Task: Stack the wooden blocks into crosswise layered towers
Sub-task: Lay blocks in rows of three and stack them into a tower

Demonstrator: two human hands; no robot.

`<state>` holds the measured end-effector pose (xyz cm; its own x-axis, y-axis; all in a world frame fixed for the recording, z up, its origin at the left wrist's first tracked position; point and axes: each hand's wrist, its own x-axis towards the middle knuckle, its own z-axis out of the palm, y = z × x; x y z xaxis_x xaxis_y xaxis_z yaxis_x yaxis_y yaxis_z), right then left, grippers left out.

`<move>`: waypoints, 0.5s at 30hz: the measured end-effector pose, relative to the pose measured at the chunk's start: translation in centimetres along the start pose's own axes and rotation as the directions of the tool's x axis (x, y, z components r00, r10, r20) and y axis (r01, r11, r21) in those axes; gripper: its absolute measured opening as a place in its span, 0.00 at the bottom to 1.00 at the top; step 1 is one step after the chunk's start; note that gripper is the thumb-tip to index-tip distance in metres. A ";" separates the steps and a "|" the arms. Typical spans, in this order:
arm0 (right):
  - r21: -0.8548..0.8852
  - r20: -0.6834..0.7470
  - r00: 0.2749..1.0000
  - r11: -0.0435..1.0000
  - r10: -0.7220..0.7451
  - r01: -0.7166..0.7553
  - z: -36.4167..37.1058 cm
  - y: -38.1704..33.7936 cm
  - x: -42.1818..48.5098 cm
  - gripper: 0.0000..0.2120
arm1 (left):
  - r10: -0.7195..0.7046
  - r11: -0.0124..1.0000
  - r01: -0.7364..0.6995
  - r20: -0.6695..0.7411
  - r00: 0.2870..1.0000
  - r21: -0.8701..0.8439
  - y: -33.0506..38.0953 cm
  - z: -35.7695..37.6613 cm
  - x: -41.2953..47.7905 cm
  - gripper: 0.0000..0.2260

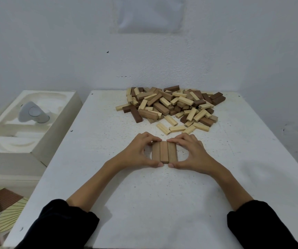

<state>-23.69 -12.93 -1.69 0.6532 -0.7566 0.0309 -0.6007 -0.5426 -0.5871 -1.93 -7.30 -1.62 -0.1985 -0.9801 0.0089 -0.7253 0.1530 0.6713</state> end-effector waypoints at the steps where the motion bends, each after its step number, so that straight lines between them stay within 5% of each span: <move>1: -0.002 -0.004 1.000 1.000 -0.012 0.012 0.1 0.0 0.0 0.38 | 0.003 1.000 -0.003 -0.008 1.000 0.000 0.1 0.1 -0.1 0.35; 15: -0.024 -0.056 0.997 0.998 -0.058 0.056 0.8 -0.8 -0.1 0.37 | 0.040 0.999 -0.042 -0.062 0.997 -0.020 0.1 0.1 -1.1 0.32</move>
<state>-22.92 -12.13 -1.82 0.6598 -0.7433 0.1101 -0.5737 -0.5930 -0.5650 -1.79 -6.16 -1.64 -0.1865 -0.9790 0.0818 -0.7033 0.1912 0.6848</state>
